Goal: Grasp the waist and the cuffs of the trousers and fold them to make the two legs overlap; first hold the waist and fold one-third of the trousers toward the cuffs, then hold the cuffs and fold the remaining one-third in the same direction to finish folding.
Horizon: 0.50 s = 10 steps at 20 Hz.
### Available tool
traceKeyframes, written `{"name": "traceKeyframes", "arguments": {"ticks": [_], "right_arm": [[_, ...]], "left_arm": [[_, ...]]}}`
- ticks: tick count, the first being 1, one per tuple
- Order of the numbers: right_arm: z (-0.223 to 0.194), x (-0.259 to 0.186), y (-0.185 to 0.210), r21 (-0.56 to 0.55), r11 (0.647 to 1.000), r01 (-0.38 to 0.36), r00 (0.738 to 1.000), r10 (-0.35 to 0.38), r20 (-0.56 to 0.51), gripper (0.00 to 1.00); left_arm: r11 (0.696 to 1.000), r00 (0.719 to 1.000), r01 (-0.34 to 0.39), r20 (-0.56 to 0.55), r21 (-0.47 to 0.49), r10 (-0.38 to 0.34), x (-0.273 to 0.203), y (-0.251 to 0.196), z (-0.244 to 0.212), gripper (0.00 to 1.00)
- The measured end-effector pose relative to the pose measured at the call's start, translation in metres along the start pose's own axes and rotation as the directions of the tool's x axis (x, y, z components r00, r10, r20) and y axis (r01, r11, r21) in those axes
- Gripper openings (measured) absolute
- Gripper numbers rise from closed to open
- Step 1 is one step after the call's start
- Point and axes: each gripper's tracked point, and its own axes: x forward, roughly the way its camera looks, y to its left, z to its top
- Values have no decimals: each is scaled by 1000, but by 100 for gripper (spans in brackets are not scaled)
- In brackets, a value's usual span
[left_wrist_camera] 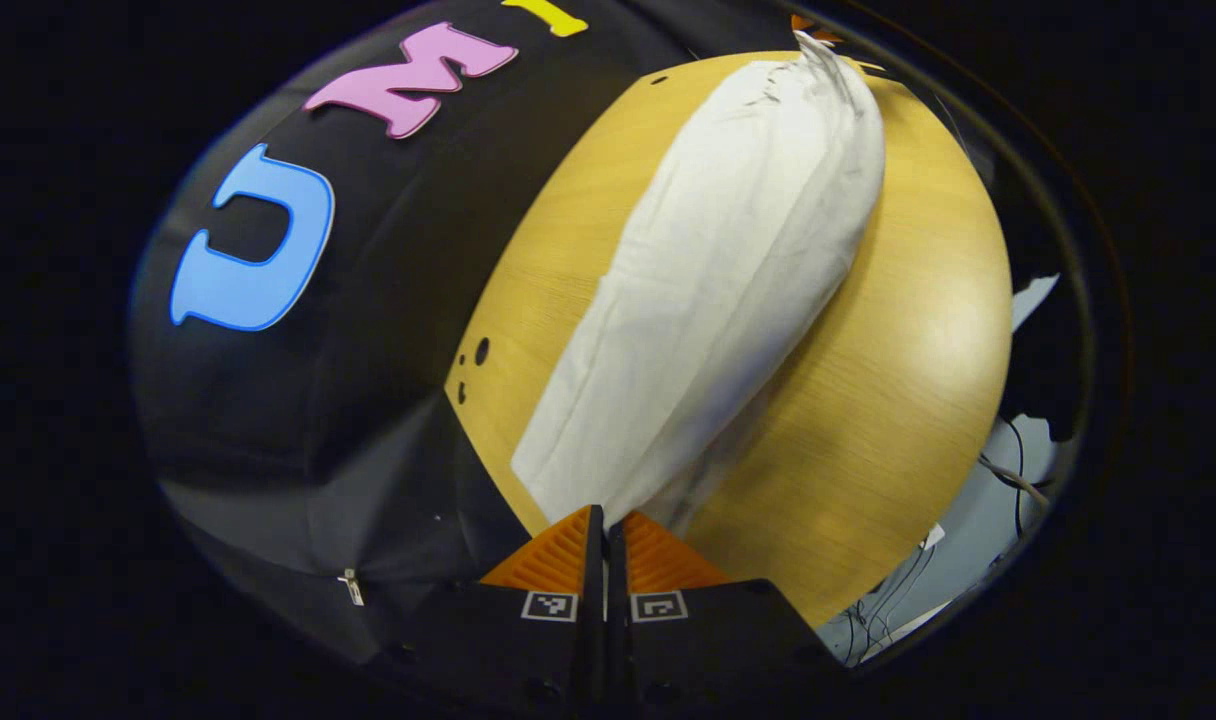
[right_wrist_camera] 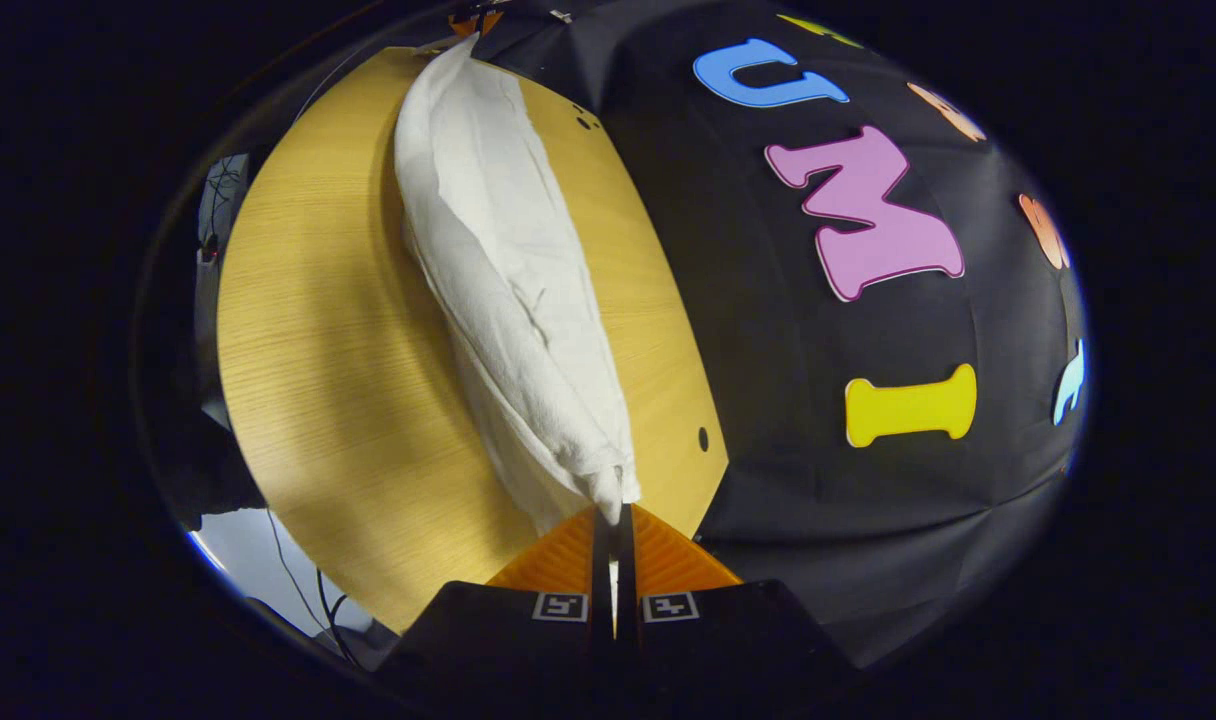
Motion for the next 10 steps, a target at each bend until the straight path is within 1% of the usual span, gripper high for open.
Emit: {"name": "traceKeyframes", "arguments": {"ticks": [3, 5, 7, 10], "right_arm": [[9, 22, -28, -1, 999, 49, 999, -49, 13, 5], [13, 38, -41, 4, 998, 68, 998, -69, 14, 5], [16, 52, -46, 12, 997, 75, 997, -75, 9, 5], [18, 74, -41, 29, 998, 63, 998, -63, -5, 5]], "left_arm": [[999, 999, -35, 19, 37, 34, 17, 31, 15, 5], [998, 999, -34, 15, 47, 33, 31, 41, 20, 5], [998, 1000, -23, 2, 51, 23, 46, 44, 19, 5], [999, 1000, -7, -16, 51, 8, 68, 45, 18, 5]]}}
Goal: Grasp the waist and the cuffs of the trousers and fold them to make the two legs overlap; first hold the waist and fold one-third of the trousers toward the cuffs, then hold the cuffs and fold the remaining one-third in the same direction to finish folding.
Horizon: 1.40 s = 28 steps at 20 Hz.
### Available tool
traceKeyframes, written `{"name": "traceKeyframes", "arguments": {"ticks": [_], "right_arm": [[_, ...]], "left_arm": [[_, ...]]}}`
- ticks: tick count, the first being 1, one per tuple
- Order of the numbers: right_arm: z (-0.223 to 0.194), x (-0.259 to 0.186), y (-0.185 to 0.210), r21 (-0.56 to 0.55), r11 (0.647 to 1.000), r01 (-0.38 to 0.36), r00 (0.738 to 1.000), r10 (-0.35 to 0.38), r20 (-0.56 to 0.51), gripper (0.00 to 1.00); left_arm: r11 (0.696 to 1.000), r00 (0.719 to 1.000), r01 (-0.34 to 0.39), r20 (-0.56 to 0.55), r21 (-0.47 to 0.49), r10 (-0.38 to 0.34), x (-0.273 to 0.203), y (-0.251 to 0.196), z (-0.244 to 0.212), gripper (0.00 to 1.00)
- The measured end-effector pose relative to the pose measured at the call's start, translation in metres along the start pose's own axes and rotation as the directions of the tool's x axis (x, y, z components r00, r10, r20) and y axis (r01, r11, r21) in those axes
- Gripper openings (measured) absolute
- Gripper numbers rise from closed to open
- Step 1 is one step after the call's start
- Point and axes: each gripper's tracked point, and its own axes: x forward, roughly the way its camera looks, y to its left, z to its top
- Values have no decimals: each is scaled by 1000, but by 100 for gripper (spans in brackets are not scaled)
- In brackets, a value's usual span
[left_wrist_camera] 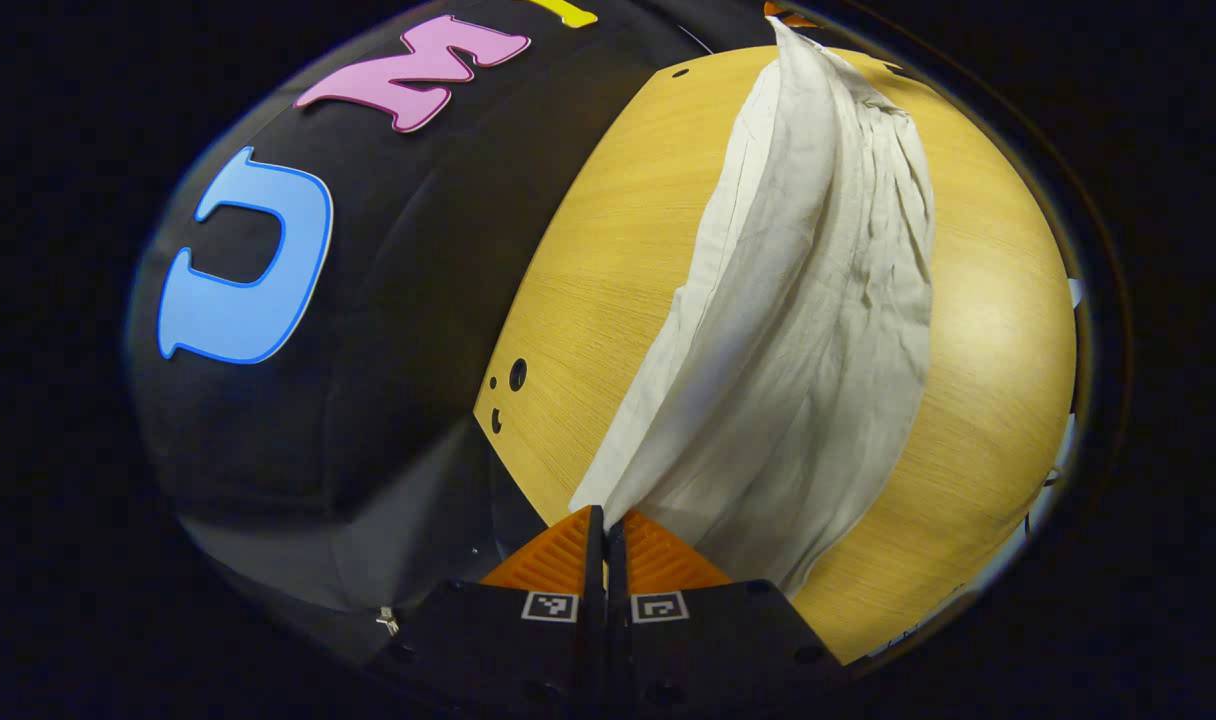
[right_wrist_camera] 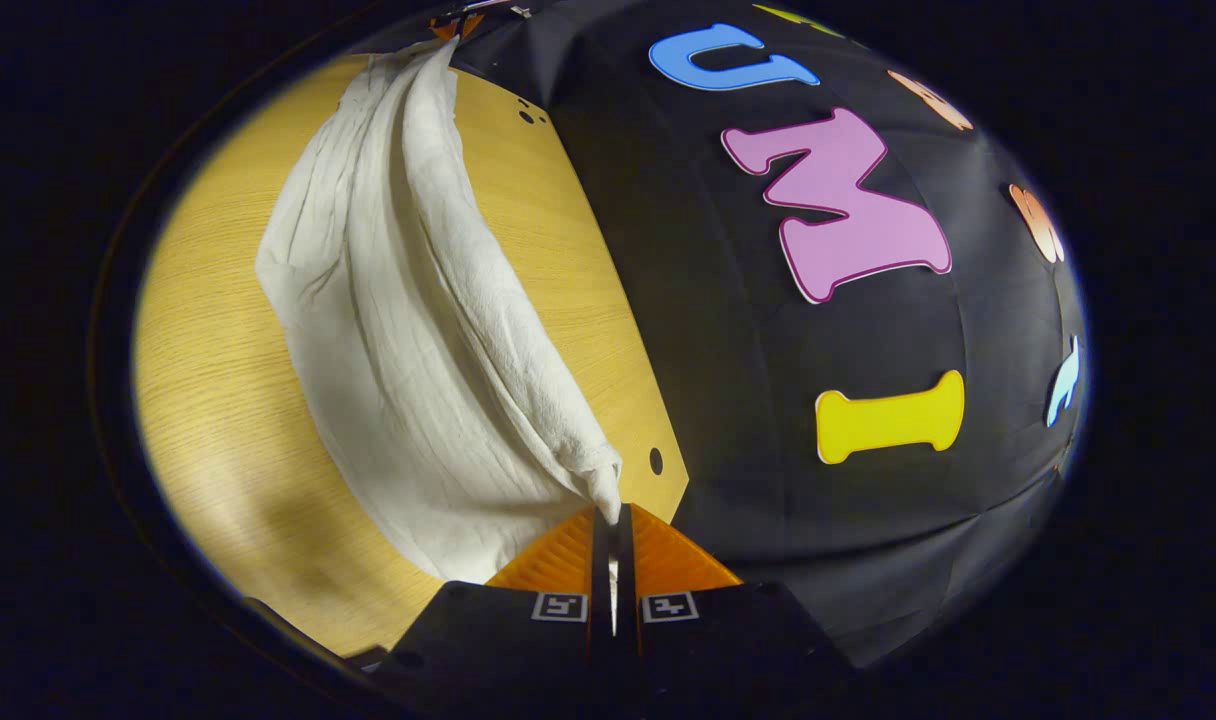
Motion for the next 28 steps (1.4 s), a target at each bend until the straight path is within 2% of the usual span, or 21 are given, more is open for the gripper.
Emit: {"name": "traceKeyframes", "arguments": {"ticks": [10, 14, 18, 20, 22, 23, 24, 25, 27, 28], "right_arm": [[-16, 77, 38, -36, 992, -124, 990, 120, -79, 5], [-23, 100, 50, -61, 986, -157, 983, 149, -110, 5], [-38, 110, 56, -84, 980, -179, 975, 165, -146, 11], [-47, 113, 65, -85, 978, -192, 970, 176, -169, 17], [-53, 113, 68, -90, 978, -186, 970, 168, -176, 28], [-52, 113, 68, -103, 977, -184, 971, 165, -174, 37], [-52, 114, 68, -117, 977, -179, 972, 158, -174, 39], [-53, 112, 65, -131, 977, -168, 973, 142, -184, 41], [-56, 110, 57, -143, 979, -144, 972, 113, -204, 47], [-59, 110, 53, -148, 981, -126, 974, 94, -206, 49]], "left_arm": [[996, 996, 38, -84, 86, -31, 72, 0, -6, 5], [988, 990, 76, -132, 131, -59, 94, -10, -8, 5], [979, 981, 112, -177, 172, -81, 107, -23, -22, 6], [972, 983, 93, -175, 217, -55, 110, -22, -26, 8], [960, 988, 36, -153, 277, 7, 111, -12, -25, 29], [954, 989, 17, -145, 299, 28, 109, -10, -24, 48], [948, 989, 8, -142, 319, 40, 108, -8, -24, 52], [941, 987, 10, -155, 338, 45, 108, -4, -24, 67], [922, 978, 36, -205, 386, 48, 106, -3, -30, 74], [915, 977, 27, -206, 404, 63, 105, 1, -28, 75]]}}
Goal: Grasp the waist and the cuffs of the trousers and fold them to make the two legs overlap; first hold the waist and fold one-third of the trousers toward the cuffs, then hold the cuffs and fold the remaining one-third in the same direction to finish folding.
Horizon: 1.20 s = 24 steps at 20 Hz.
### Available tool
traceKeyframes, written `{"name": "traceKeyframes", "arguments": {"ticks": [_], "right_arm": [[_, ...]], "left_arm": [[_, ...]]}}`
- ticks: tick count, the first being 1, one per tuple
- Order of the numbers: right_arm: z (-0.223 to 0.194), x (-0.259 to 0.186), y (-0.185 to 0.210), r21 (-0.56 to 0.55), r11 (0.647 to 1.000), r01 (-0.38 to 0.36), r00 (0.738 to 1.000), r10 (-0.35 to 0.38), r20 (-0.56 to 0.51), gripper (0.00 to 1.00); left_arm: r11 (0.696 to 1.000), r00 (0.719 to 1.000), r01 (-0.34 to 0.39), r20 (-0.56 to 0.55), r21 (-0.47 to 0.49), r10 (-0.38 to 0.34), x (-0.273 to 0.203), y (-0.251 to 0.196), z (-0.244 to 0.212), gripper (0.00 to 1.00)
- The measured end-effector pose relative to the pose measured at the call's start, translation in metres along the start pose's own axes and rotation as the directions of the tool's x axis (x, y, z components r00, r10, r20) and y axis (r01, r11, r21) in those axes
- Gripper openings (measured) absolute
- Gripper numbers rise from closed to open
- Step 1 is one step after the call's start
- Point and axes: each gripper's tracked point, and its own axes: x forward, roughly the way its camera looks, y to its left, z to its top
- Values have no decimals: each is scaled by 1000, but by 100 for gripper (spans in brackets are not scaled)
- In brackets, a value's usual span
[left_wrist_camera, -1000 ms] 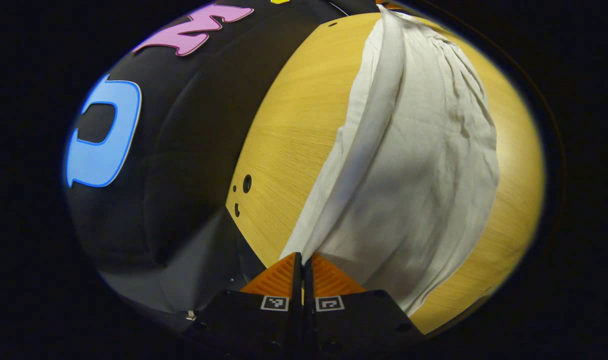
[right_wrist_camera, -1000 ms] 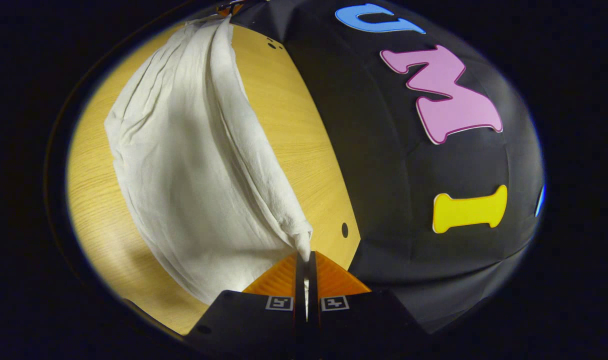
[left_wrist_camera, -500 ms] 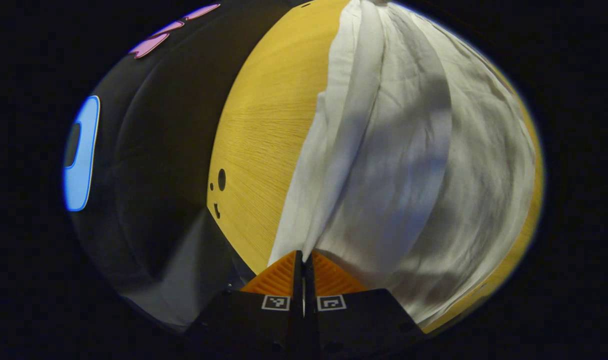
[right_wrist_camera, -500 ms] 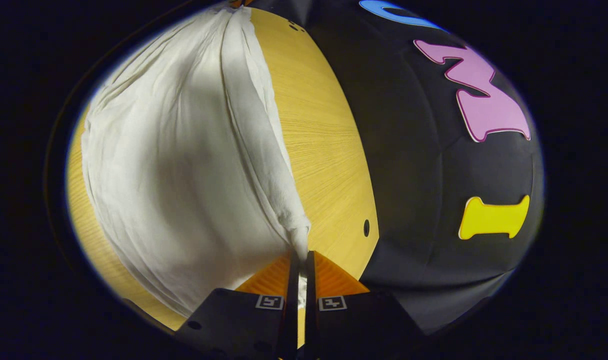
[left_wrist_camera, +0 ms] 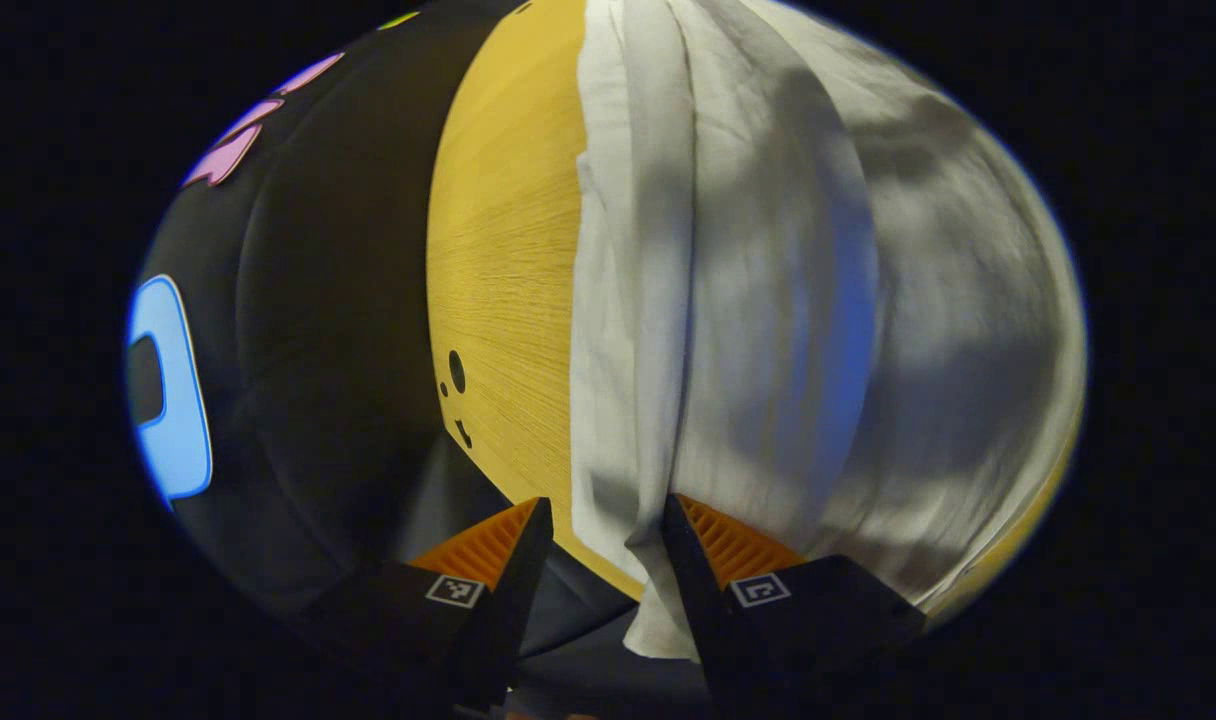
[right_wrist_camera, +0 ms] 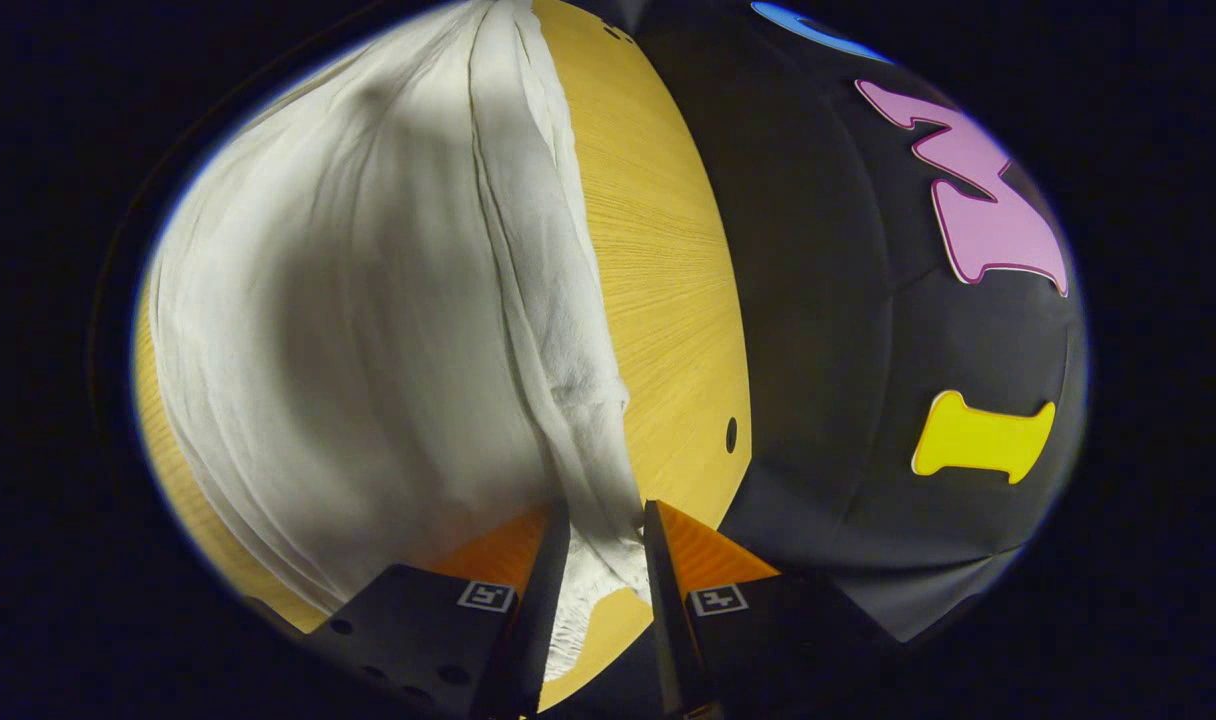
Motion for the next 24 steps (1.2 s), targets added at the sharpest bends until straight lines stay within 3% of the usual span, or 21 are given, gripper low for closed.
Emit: {"name": "traceKeyframes", "arguments": {"ticks": [3, 7, 9, 11, 16, 18, 19, 21, 24], "right_arm": [[-9, -15, -11, 7, 1000, 25, 1000, -25, -15, 63], [-34, -31, -22, 25, 999, 45, 998, -44, -43, 72], [-44, -44, -32, 63, 995, 72, 996, -69, -50, 69], [-51, -60, -41, 131, 986, 107, 994, -101, -51, 72], [-58, -108, -49, 383, 907, 176, 984, -167, -56, 75], [-51, -127, -45, 505, 846, 171, 984, -175, -39, 72], [-43, -137, -39, 587, 796, 148, 986, -168, -21, 75], [-27, -148, -24, 753, 652, 85, 991, -137, 8, 72], [-10, -151, -8, 908, 417, 28, 995, -97, 14, 72]], "left_arm": [[1000, 1000, -4, -16, 4, 5, -9, 8, -6, 97], [1000, 999, 24, -37, 19, -24, -23, 11, -21, 99], [1000, 999, 19, -33, 6, -18, -36, 17, -29, 99], [1000, 999, 11, -38, -23, -12, -51, 19, -40, 99], [996, 997, -1, -80, -86, -6, -76, 10, -77, 99], [977, 997, -11, -77, -214, -5, -88, 3, -86, 98], [952, 998, -13, -60, -307, -6, -98, 1, -84, 98], [876, 1000, -19, -19, -482, 11, -117, -2, -74, 97], [732, 999, -9, 30, -681, 40, -135, -11, -59, 96]]}}
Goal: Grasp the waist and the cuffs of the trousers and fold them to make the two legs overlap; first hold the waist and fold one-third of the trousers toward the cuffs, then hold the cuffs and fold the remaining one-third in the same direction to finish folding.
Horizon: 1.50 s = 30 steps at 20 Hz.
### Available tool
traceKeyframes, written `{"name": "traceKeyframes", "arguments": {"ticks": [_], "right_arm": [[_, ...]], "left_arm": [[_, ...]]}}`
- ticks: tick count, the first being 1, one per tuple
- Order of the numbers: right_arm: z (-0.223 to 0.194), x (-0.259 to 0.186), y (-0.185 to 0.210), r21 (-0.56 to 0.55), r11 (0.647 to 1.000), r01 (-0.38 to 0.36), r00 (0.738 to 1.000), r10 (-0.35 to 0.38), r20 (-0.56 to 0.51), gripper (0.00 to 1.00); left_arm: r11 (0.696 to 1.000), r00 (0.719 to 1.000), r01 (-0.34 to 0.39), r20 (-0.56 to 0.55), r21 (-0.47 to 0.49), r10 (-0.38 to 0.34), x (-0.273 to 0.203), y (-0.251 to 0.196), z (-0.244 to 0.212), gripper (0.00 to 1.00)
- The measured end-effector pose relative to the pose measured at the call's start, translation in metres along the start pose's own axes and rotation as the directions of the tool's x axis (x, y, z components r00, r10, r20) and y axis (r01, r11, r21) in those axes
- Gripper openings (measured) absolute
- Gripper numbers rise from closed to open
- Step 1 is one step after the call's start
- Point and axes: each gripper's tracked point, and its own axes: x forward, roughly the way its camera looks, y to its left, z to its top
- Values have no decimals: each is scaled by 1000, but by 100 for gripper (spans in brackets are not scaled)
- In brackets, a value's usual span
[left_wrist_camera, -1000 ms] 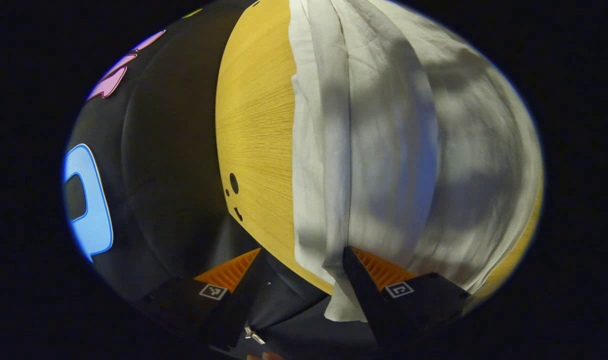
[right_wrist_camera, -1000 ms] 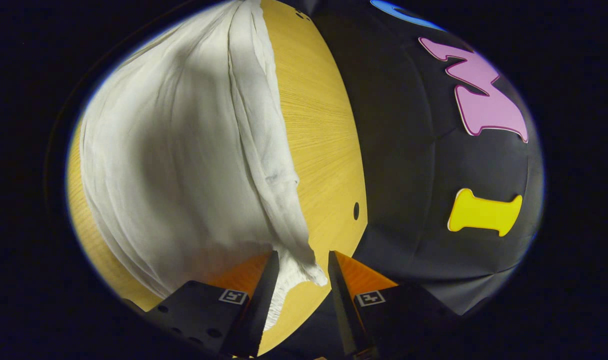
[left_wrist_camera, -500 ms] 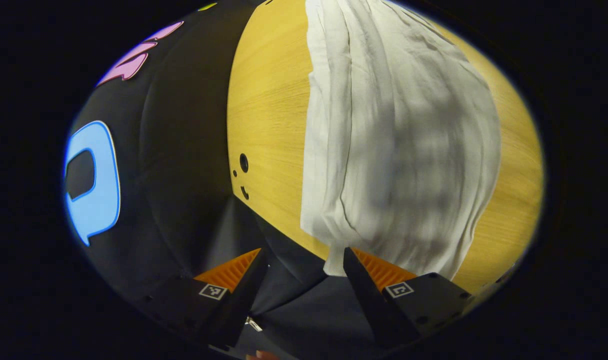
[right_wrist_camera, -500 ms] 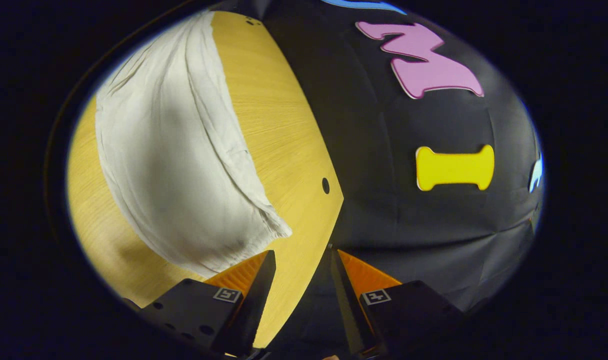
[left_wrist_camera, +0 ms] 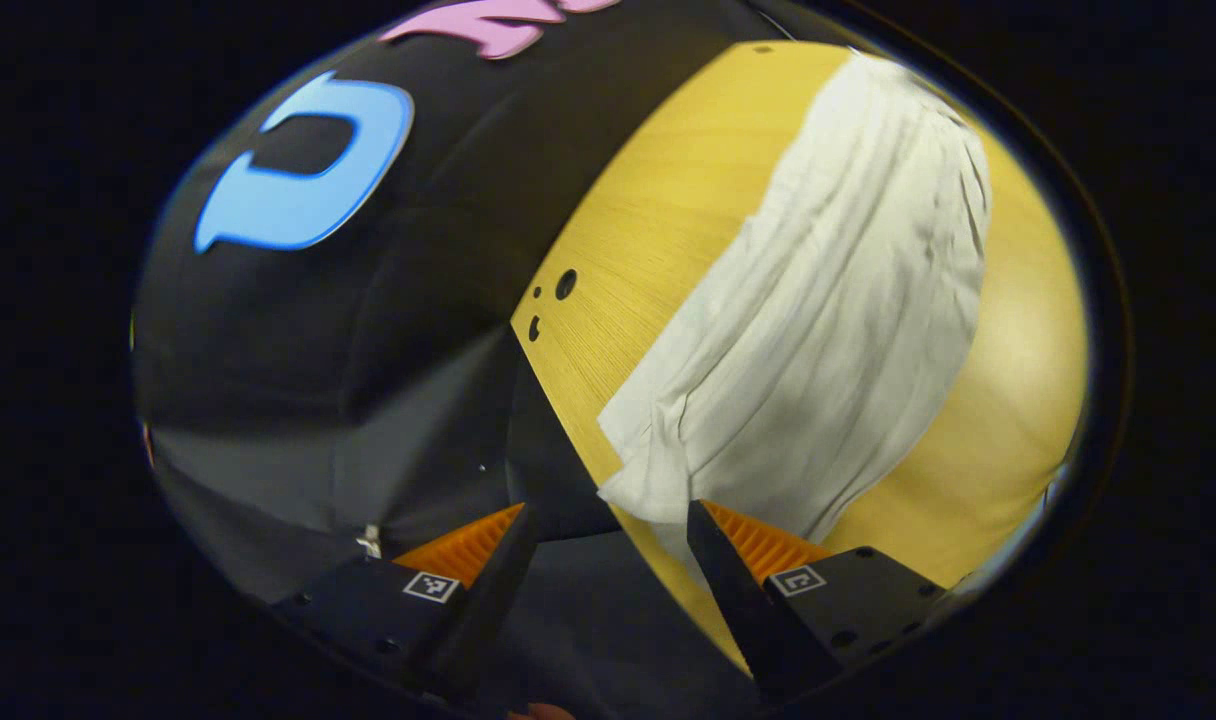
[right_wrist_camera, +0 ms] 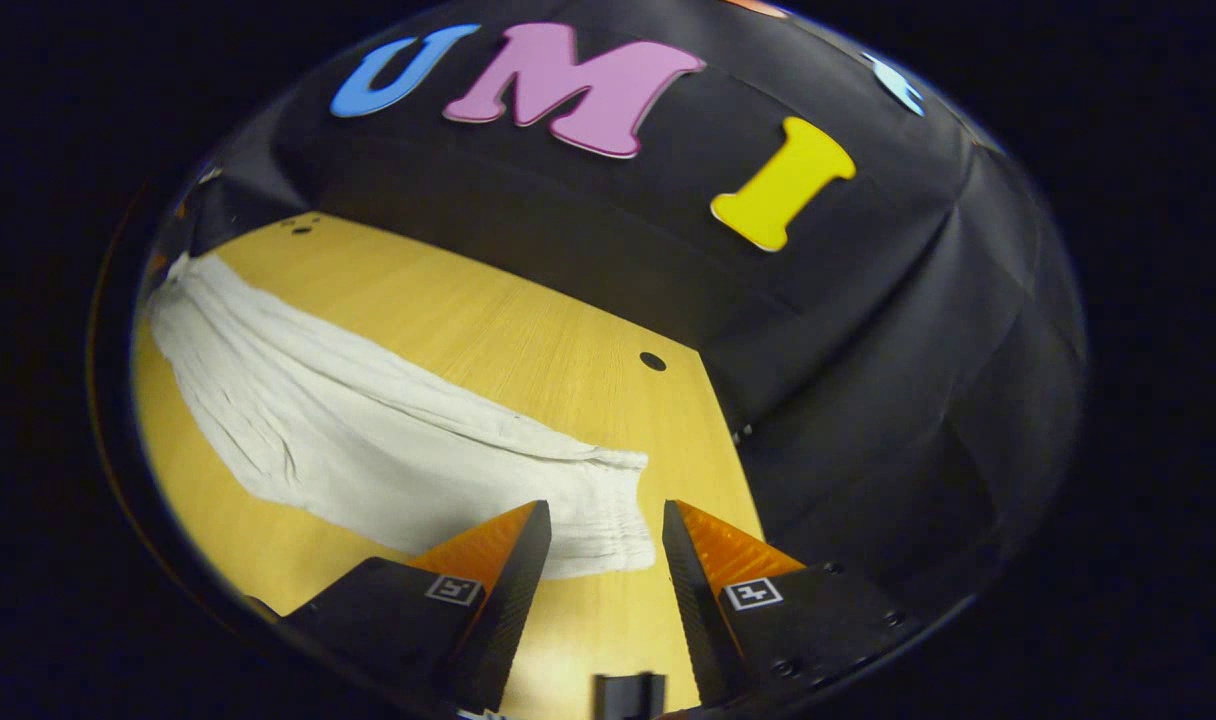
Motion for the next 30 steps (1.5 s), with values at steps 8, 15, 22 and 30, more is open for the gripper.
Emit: {"name": "traceKeyframes", "arguments": {"ticks": [8, 15, 22, 30], "right_arm": [[-33, 4, 21, 558, 829, 27, 996, 28, -89, 75], [-57, 16, 35, 768, 631, 113, 979, 64, -196, 77], [-66, 49, 24, 885, 426, 189, 966, 80, -245, 73], [-73, 78, 15, 917, 312, 250, 952, 92, -291, 70]], "left_arm": [[729, 991, 130, 117, -672, -68, -28, -39, 10, 97], [354, 968, 251, 230, -901, -103, -41, -68, 30, 97], [51, 961, 256, 248, -965, -121, -49, -77, 22, 96], [8, 964, 190, 185, -982, -192, -48, -106, -5, 96]]}}
